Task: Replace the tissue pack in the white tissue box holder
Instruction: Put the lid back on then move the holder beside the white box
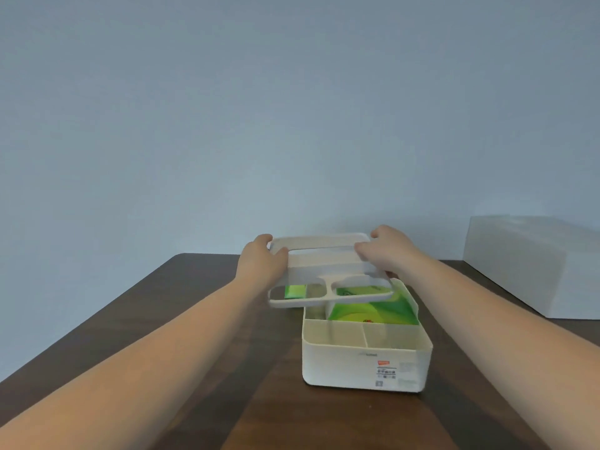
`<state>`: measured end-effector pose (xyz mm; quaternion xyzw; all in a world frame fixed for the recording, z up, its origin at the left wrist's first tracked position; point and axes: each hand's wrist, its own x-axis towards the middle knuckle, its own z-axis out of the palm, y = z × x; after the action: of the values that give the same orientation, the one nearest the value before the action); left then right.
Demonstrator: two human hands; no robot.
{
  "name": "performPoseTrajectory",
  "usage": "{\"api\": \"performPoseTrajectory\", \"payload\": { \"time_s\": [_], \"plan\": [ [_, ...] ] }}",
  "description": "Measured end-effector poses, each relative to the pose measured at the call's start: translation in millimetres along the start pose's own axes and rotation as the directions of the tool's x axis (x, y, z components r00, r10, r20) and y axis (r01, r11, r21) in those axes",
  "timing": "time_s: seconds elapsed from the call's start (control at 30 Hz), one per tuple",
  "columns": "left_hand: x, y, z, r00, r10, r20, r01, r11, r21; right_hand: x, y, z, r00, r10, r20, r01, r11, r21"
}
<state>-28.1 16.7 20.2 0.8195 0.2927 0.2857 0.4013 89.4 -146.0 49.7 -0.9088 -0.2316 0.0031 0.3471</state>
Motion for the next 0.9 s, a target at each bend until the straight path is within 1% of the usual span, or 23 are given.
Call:
{"api": "performPoseTrajectory", "payload": {
  "time_s": [0.07, 0.13, 0.27, 0.37, 0.47, 0.57, 0.7, 0.9],
  "plan": [
    [-4, 8, 15, 0.999, -0.027, 0.026, 0.028, 0.999, -0.027, -1, 19, -8, 1.0, 0.027, 0.001, -0.027, 1.0, 0.011],
    [-6, 13, 30, 0.996, -0.075, 0.057, 0.078, 0.995, -0.057, -4, 37, -14, 0.999, 0.053, 0.0, -0.053, 0.998, -0.018],
    [-15, 15, 55, 0.992, -0.09, 0.088, 0.092, 0.996, -0.019, -6, 69, -11, 0.995, 0.099, 0.029, -0.097, 0.992, -0.079],
    [-20, 13, 65, 0.989, -0.114, 0.093, 0.116, 0.993, -0.011, -7, 85, -4, 0.994, 0.109, 0.024, -0.105, 0.985, -0.135],
    [-23, 9, 70, 0.985, -0.131, 0.112, 0.134, 0.991, -0.021, -7, 89, -2, 0.995, 0.097, 0.014, -0.093, 0.978, -0.185],
    [-22, 5, 71, 0.988, -0.121, 0.096, 0.124, 0.992, -0.018, -9, 88, -2, 0.996, 0.085, 0.036, -0.075, 0.974, -0.212],
    [-24, 0, 70, 0.984, -0.111, 0.137, 0.12, 0.991, -0.058, -9, 89, -1, 0.997, 0.057, 0.056, -0.042, 0.968, -0.249],
    [-23, -4, 69, 0.975, -0.159, 0.156, 0.172, 0.983, -0.071, -1, 93, 11, 0.998, 0.044, 0.054, -0.027, 0.957, -0.29]
  ]
}}
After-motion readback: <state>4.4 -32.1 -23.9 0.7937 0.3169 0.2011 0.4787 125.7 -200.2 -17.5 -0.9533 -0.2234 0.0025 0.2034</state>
